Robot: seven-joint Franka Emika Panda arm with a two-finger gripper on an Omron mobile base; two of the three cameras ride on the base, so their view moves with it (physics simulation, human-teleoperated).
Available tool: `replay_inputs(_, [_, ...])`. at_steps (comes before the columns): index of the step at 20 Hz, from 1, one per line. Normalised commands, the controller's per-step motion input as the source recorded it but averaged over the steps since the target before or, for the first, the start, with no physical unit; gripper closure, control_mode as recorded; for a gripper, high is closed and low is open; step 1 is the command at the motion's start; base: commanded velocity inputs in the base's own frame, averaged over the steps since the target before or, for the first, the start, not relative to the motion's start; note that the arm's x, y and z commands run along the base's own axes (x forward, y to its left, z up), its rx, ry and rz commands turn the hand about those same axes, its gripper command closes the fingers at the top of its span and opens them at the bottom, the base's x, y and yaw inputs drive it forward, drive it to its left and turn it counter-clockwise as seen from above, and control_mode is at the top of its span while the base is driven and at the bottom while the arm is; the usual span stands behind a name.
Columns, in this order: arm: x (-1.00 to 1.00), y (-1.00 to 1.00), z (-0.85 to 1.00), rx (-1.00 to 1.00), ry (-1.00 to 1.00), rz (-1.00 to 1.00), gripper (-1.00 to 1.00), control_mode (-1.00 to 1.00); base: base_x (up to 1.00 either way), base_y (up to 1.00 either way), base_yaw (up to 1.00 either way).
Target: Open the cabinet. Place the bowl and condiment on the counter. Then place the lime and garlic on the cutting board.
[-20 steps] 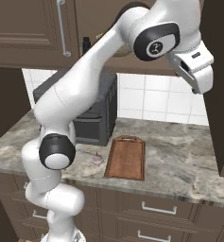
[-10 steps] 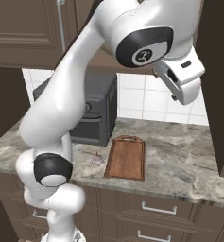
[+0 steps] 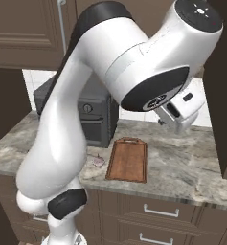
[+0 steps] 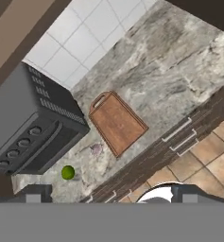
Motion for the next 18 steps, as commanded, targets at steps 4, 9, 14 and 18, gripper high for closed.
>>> replay_inputs(4, [-0.43,0.93,-0.96,-0.21,-0.27,0.10,-1.00,-1.00,0.00,0.00,0.00])
replay_inputs(9, [-0.32,1.00,-0.88,-0.16,-0.24,0.08,-1.00,-1.00,0.00,0.00,0.00])
replay_inputs(14, [-0.09,1.00,-0.86,-0.16,-0.21,0.04,-1.00,-1.00,0.00,0.00,0.00])
replay_inputs(18, [-0.02,1.00,-0.73,-0.13,-0.14,0.05,-1.00,-1.00,0.00,0.00,0.00])
